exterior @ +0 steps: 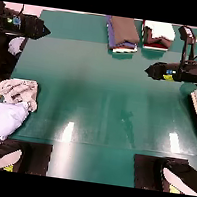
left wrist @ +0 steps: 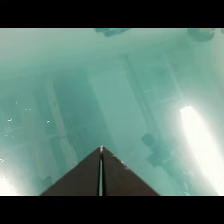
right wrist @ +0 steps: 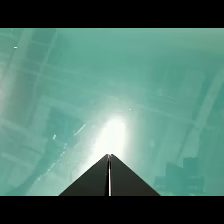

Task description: Fold the shirts.

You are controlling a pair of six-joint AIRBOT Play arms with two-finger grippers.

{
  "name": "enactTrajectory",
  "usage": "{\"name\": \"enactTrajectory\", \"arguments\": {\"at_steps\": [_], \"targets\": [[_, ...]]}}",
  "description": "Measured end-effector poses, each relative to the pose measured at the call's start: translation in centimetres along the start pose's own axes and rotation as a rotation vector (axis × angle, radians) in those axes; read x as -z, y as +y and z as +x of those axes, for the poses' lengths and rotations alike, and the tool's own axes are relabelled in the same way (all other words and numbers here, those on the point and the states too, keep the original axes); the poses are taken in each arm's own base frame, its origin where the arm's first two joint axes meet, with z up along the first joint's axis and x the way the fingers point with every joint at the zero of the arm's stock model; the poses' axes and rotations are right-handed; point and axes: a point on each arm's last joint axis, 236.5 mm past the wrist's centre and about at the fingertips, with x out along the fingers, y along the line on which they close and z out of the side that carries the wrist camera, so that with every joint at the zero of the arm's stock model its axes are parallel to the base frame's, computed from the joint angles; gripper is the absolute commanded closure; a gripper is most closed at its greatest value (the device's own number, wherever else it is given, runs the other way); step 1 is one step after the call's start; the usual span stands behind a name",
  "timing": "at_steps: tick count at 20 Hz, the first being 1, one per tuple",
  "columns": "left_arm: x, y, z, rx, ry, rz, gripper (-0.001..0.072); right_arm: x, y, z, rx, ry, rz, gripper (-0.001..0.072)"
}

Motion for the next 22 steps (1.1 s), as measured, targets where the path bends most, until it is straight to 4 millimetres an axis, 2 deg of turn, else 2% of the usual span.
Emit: {"name": "enactTrajectory", "arguments": {"at_steps": [13,16,17,18,20,22], "targets": [[0.0,0.0,0.0,0.0,-0.002,0.0,0.0682,0.5,0.1,0.0,-0.002,0.022,0.0,0.0693],[-1.1,0.3,0.0,-0.013,-0.048,0.007,0.068,0.5,0.1,0.0,-0.002,0.022,0.0,0.0693],[-1.2,1.0,0.0,-0.043,-0.049,0.027,0.0549,0.5,0.1,0.0,-0.002,0.022,0.0,0.0693],[-0.8,2.1,-0.1,-0.091,-0.033,0.05,0.0357,0.5,0.1,0.0,-0.002,0.023,0.0,0.0693],[1.5,6.0,-0.7,-0.248,0.073,0.079,0.0332,0.6,0.1,0.0,-0.003,0.027,0.0,0.0693],[4.8,11.0,-1.9,-0.417,0.205,0.057,0.0328,0.7,0.1,0.0,-0.003,0.03,0.0,0.0693]]}}
